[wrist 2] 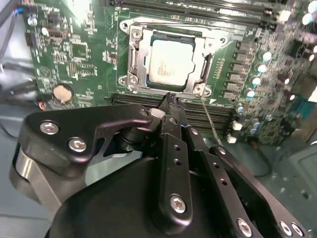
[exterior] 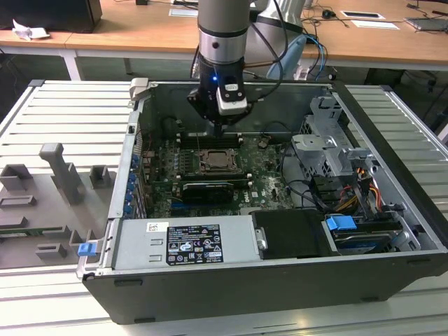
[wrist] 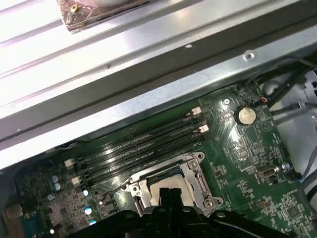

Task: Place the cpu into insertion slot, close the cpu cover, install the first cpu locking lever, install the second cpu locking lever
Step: 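Install the first cpu locking lever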

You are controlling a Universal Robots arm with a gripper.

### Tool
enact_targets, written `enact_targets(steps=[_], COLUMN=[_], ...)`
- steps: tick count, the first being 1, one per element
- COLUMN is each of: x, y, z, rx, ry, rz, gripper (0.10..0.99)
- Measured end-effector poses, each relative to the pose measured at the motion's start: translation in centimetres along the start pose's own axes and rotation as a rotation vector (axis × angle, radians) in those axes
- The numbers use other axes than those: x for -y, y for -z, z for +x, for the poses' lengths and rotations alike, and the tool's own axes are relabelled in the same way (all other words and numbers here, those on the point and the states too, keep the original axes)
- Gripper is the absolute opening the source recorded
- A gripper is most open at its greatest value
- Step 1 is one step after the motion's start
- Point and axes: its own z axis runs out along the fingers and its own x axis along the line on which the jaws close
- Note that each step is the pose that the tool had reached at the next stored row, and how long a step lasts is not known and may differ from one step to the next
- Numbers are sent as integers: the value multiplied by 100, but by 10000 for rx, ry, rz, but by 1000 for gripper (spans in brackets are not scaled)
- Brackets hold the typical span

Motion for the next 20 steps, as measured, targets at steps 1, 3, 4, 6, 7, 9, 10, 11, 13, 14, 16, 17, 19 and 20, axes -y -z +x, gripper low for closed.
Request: enact_targets(steps=[1, 3, 4, 6, 7, 9, 10, 11, 13, 14, 16, 17, 19, 20], x=[0, 0, 0, 0, 0, 0, 0, 0, 0, 0, 3, 8, 22, 31], y=[-1, -3, -3, -4, -3, -4, -5, -7, -9, -9, -9, -9, -9, -9], z=[0, 0, 0, 0, 0, -1, -1, 0, 0, 1, 6, 19, 57, 81], rx=[-11, -37, -45, -48, -43, -34, -40, -57, -68, -70, -70, -74, -77, -78], ry=[190, 637, 815, 1291, 1457, 1964, 2155, 2567, 2995, 3230, 3540, 3667, 3734, 3758], rz=[-1, -3, 2, 73, 118, 237, 247, 267, 297, 333, 386, 391, 389, 388], gripper=[106, 106, 106, 106, 106, 106, 106, 106, 106, 106, 106, 106, 106, 106])
